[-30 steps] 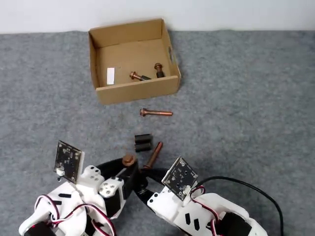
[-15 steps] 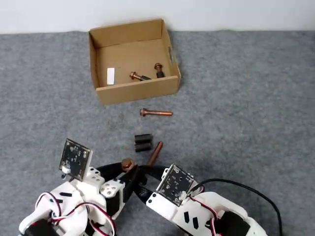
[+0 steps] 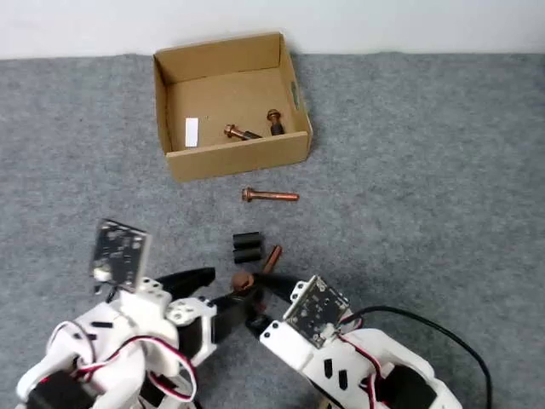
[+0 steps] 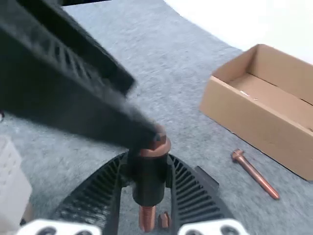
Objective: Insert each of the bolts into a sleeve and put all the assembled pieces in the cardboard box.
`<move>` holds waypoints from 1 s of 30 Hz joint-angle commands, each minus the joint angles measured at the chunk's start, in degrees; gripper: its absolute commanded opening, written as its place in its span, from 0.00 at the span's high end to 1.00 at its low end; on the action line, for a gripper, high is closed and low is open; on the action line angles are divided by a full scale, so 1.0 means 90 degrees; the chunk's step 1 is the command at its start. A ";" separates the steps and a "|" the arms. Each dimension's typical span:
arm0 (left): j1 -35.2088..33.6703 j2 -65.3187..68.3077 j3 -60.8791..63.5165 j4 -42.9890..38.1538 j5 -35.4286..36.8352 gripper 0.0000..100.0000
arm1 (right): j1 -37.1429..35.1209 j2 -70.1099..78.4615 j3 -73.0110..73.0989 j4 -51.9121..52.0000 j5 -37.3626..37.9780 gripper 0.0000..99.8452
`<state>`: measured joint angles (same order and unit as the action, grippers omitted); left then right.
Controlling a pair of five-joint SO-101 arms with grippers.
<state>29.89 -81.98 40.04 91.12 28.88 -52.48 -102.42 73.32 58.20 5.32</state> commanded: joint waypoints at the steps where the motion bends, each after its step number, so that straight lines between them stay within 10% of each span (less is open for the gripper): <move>1: -0.0518 -0.0039 -0.0484 -0.0195 -0.0078 0.83 | 0.0288 -0.0054 -0.0234 -0.0171 0.0010 0.99; 5: -0.1182 -0.0527 -0.0386 -0.0527 -0.0742 1.00 | 0.0708 -0.0054 -0.0215 -0.0171 -0.0274 0.99; 14: -0.3067 -0.2608 0.1958 -0.0987 -0.2530 1.00 | 0.2496 0.0923 -0.1260 0.0503 -0.1963 0.99; 30: -0.3468 -0.2383 0.5026 -0.2676 -0.2549 1.00 | 0.2906 0.6022 -0.5499 -0.0308 -0.2042 0.99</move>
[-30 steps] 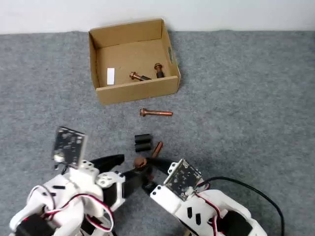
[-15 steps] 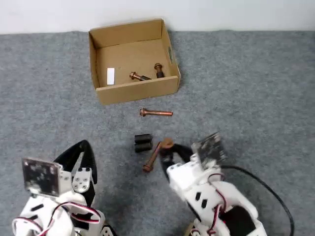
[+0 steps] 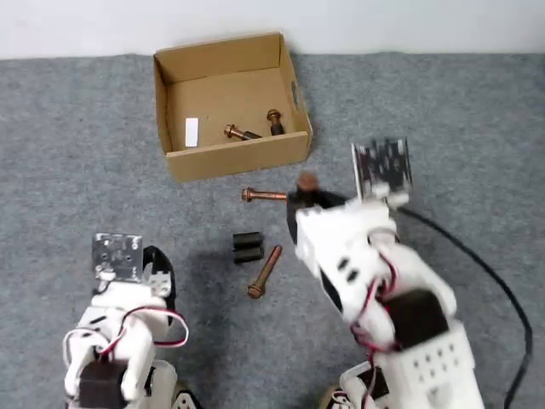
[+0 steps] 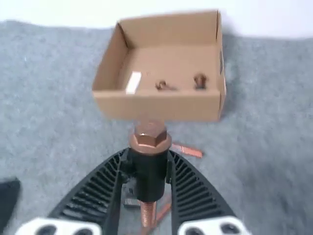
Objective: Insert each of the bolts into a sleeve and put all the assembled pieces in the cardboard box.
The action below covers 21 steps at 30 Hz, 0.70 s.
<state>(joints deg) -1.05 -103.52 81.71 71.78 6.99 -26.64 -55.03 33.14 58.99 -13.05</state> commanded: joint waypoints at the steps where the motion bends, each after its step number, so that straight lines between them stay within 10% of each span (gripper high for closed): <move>1: -0.0029 0.0010 0.0591 -0.0615 -0.0117 1.00 | 0.0034 0.1089 -0.1338 -0.0444 0.0000 0.99; 21: -0.0361 0.0020 0.1646 -0.0840 0.0996 0.99 | 0.0181 0.7341 -0.6857 -0.1509 0.0996 0.99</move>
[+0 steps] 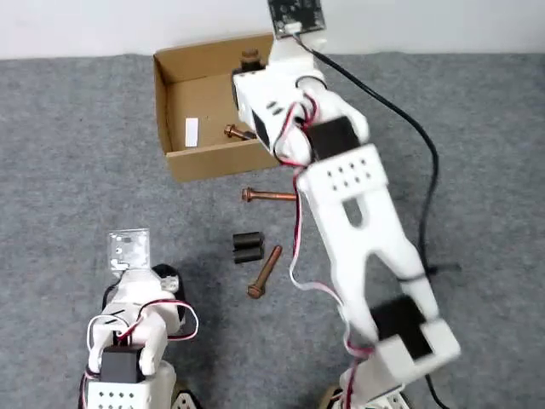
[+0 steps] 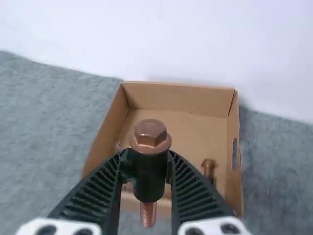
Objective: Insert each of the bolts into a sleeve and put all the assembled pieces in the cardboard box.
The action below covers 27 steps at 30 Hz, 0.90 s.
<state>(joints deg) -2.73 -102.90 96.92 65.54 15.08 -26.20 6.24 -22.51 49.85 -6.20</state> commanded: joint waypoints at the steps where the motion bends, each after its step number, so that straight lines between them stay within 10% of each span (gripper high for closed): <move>1: -0.0195 -0.0049 -0.0044 -0.0156 0.0059 0.99 | 0.0132 0.0816 -0.0742 -0.0630 0.0381 0.99; 8: -0.0205 -0.0010 -0.0044 -0.0244 0.0039 0.99 | 0.0151 0.2857 -0.1446 -0.1245 0.1455 0.99; 27: -0.0205 -0.0010 -0.0044 -0.0244 0.0049 0.99 | 0.0288 0.4840 -0.3702 0.1597 0.1534 0.90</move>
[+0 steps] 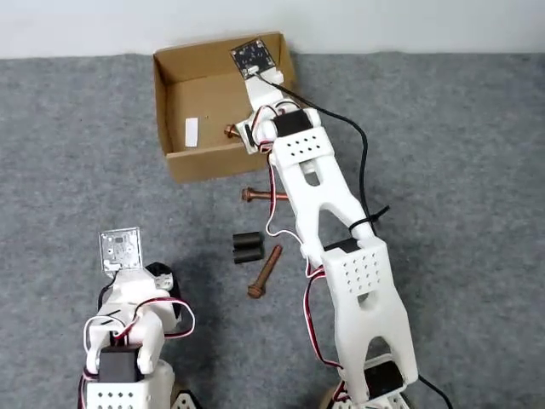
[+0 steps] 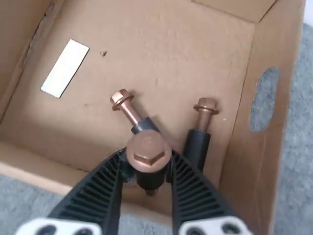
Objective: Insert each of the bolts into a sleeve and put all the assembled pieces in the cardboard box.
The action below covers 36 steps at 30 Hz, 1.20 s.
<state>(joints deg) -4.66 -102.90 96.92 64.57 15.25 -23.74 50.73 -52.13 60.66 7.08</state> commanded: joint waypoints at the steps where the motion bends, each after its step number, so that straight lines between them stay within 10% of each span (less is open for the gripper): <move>1: 0.0010 -0.0010 -0.0044 -0.0137 0.0029 0.99 | 0.0005 -0.0103 -0.0410 0.0503 0.0059 0.88; 25: -0.0029 -0.0010 -0.0044 -0.0156 0.0039 0.99 | -0.0298 -0.0376 -0.3917 0.4703 0.0039 0.98; 36: -0.0254 -0.0010 -0.0044 -0.0176 0.0039 0.99 | -0.0757 -0.2242 -0.0625 0.4703 0.0088 0.98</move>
<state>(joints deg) -5.01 -102.90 96.92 64.57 15.25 -29.71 39.56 -68.57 100.48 7.16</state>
